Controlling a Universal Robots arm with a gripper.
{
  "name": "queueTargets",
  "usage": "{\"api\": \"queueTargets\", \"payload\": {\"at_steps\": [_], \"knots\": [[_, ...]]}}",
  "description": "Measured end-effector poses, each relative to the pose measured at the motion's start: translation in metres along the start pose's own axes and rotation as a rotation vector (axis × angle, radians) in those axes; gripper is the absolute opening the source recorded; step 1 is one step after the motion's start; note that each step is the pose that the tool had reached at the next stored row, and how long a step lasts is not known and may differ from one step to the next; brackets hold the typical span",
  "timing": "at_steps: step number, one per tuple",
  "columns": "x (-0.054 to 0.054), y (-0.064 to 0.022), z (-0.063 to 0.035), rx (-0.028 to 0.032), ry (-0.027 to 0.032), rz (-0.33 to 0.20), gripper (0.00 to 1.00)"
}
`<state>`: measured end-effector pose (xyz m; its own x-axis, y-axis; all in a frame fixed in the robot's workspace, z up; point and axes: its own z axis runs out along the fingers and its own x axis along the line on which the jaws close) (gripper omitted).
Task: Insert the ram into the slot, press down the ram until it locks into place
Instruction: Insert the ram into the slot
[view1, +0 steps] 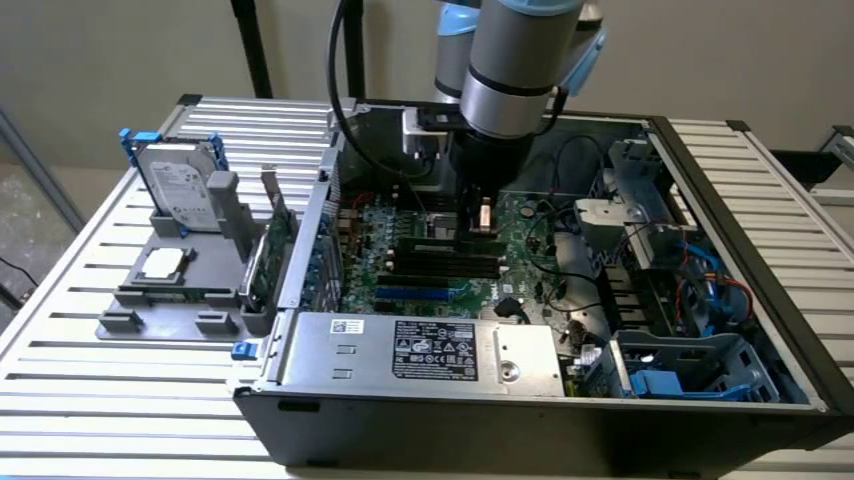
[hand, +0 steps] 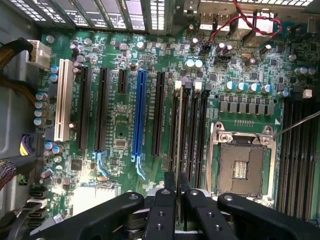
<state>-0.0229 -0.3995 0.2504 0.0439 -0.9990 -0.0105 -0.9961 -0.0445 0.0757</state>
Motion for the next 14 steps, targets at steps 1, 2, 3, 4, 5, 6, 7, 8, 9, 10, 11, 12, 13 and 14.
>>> {"api": "queueTargets", "payload": {"at_steps": [1, 2, 3, 4, 5, 6, 7, 8, 9, 10, 11, 12, 13, 14], "knots": [[0.000, -0.0001, 0.0018, 0.0000, 0.0000, 0.000, 0.14], [0.000, -0.0003, 0.0034, 0.0000, 0.0001, 0.000, 0.14], [0.000, -0.0004, 0.0045, -0.0001, 0.0004, 0.000, 0.14], [0.000, -0.0004, 0.0053, -0.0002, 0.0017, 0.000, 0.14], [0.000, -0.0004, 0.0057, -0.0002, 0.0034, 0.001, 0.14], [0.000, -0.0005, 0.0064, -0.0004, 0.0043, 0.001, 0.14], [0.000, -0.0004, 0.0074, -0.0004, 0.0047, 0.001, 0.14], [0.000, -0.0001, 0.0087, -0.0002, 0.0047, 0.001, 0.14], [0.000, 0.0002, 0.0099, -0.0002, 0.0048, 0.001, 0.14], [0.000, 0.0006, 0.0109, -0.0002, 0.0049, 0.001, 0.14], [0.000, 0.0011, 0.0118, -0.0003, 0.0049, 0.001, 0.14], [0.000, 0.0012, 0.0126, -0.0003, 0.0049, 0.002, 0.14], [0.000, 0.0013, 0.0131, -0.0003, 0.0049, 0.002, 0.14], [0.000, 0.0013, 0.0135, -0.0003, 0.0050, 0.002, 0.14]]}}
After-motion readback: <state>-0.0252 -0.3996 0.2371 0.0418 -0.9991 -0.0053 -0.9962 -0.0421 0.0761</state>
